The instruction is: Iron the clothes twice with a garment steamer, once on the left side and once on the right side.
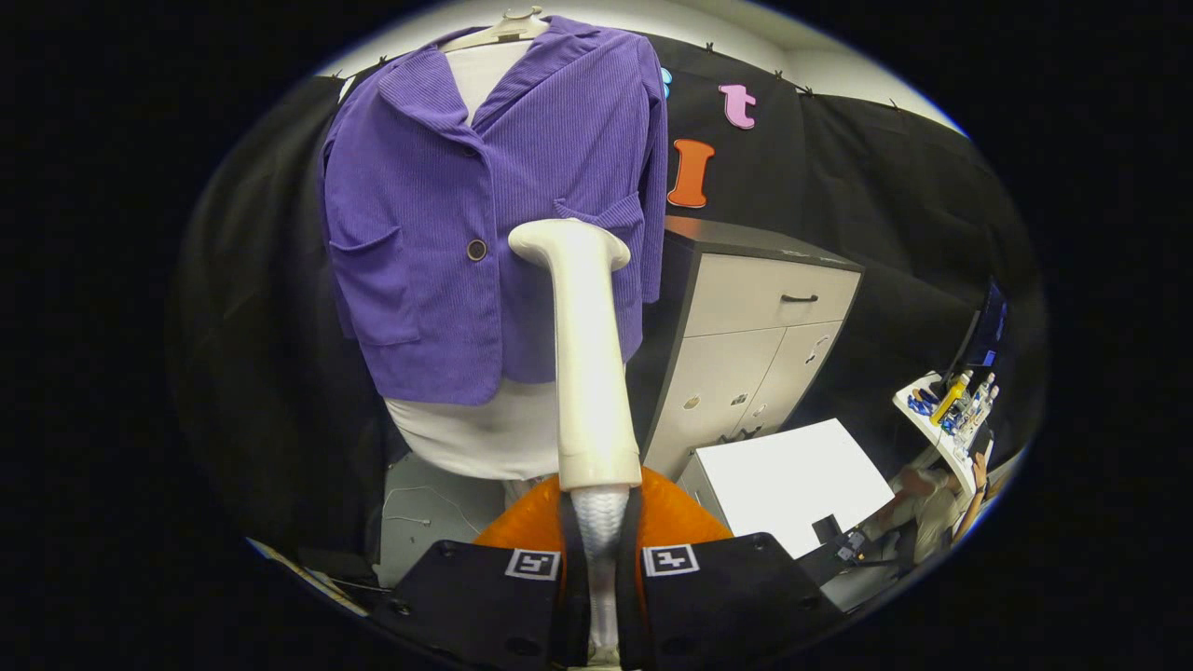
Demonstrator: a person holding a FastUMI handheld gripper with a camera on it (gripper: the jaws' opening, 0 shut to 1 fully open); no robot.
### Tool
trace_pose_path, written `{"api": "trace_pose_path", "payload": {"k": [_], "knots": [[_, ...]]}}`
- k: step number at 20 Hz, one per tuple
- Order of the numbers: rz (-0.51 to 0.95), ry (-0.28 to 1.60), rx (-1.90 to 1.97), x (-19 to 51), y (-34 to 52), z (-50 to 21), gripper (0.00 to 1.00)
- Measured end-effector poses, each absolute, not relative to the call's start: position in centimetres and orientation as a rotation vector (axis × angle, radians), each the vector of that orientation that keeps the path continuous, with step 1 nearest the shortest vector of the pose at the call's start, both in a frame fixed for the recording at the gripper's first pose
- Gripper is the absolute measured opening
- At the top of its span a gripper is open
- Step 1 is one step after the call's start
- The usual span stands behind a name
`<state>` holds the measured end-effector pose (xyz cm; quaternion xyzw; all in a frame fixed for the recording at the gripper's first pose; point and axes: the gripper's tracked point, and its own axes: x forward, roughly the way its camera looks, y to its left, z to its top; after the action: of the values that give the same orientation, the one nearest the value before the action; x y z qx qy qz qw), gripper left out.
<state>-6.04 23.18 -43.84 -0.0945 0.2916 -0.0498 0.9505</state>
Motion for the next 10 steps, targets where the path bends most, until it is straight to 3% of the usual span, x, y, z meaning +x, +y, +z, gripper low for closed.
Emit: {"api": "trace_pose_path", "payload": {"k": [10], "knots": [[-0.102, 0.674, -0.184, -8.1, 22.4, -47.8, 0.19]]}}
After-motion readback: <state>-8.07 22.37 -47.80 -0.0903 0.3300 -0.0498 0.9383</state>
